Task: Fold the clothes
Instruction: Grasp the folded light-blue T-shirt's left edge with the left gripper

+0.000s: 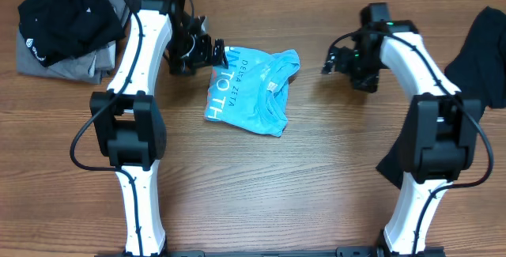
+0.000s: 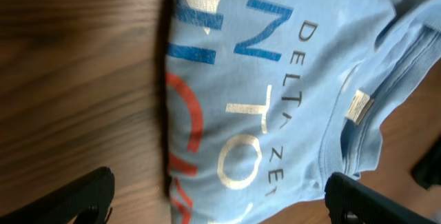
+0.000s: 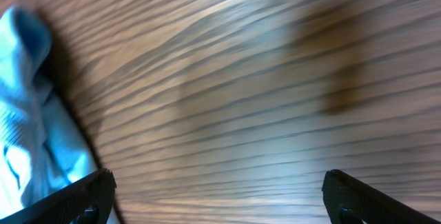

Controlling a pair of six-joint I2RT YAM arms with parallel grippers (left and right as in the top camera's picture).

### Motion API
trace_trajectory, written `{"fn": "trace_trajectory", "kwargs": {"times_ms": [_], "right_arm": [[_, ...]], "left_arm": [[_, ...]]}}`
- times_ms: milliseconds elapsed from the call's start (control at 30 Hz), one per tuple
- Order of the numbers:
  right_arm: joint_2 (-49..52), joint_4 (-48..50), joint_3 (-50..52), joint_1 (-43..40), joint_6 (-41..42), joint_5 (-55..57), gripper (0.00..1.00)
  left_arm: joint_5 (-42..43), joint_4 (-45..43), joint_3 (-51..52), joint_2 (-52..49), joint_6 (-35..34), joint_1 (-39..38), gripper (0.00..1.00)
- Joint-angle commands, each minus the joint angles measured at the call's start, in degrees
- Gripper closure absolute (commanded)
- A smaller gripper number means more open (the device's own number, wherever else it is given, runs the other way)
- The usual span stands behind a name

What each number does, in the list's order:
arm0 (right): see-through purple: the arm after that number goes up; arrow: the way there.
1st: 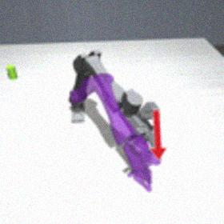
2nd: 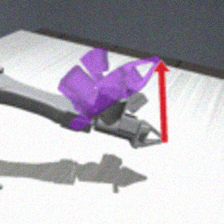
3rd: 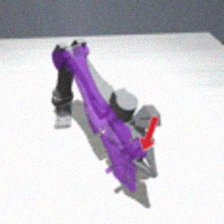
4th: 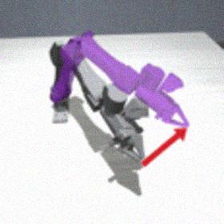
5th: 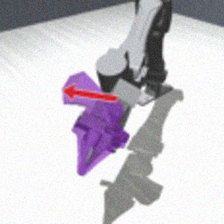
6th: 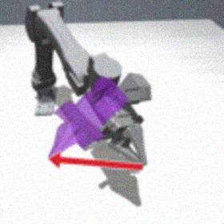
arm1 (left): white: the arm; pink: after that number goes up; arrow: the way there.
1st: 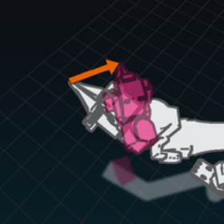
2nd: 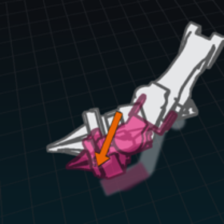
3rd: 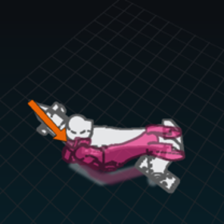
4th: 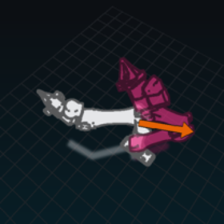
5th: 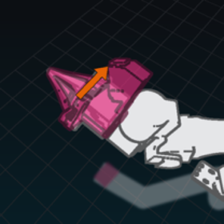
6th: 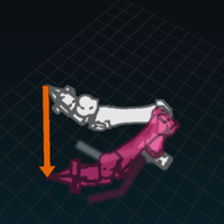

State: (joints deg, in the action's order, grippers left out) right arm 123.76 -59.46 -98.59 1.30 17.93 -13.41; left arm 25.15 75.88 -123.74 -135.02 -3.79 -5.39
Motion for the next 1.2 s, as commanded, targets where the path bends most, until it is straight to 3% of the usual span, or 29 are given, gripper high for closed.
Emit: {"fn": "trace_trajectory", "kwargs": {"times_ms": [0,233,400,533,733,1000,1167], "right_arm": [[-0.2,0.2,0.0,-4.5,-0.3,-1.1,0.0],[-0.2,-1.3,0.0,-10.6,-0.3,-1.2,0.0],[-0.2,-2.6,0.0,-13.1,-0.7,-1.3,0.0],[-0.2,-3.8,0.0,-13.5,-1.9,-1.2,0.0],[-0.2,-4.3,0.0,-13.5,-2.3,-1.3,0.0],[-0.2,-4.0,0.0,-13.5,-2.3,-0.2,0.0],[-0.2,-3.8,0.0,-13.5,-2.3,0.9,0.0]], "left_arm": [[8.4,-2.7,4.8,0.3,5.2,-0.3,0.0],[12.6,-9.6,12.4,0.3,5.1,-0.4,0.0],[11.4,-13.1,16.3,0.3,5.1,-0.4,0.0],[4.3,-14.7,17.3,0.2,4.4,-0.1,0.0],[4.3,-17.6,17.3,0.1,1.2,1.0,0.0],[15.3,-19.1,17.3,-3.5,-0.9,-1.2,0.02],[17.5,-19.2,17.3,-5.7,-0.9,-5.1,0.11]]}}
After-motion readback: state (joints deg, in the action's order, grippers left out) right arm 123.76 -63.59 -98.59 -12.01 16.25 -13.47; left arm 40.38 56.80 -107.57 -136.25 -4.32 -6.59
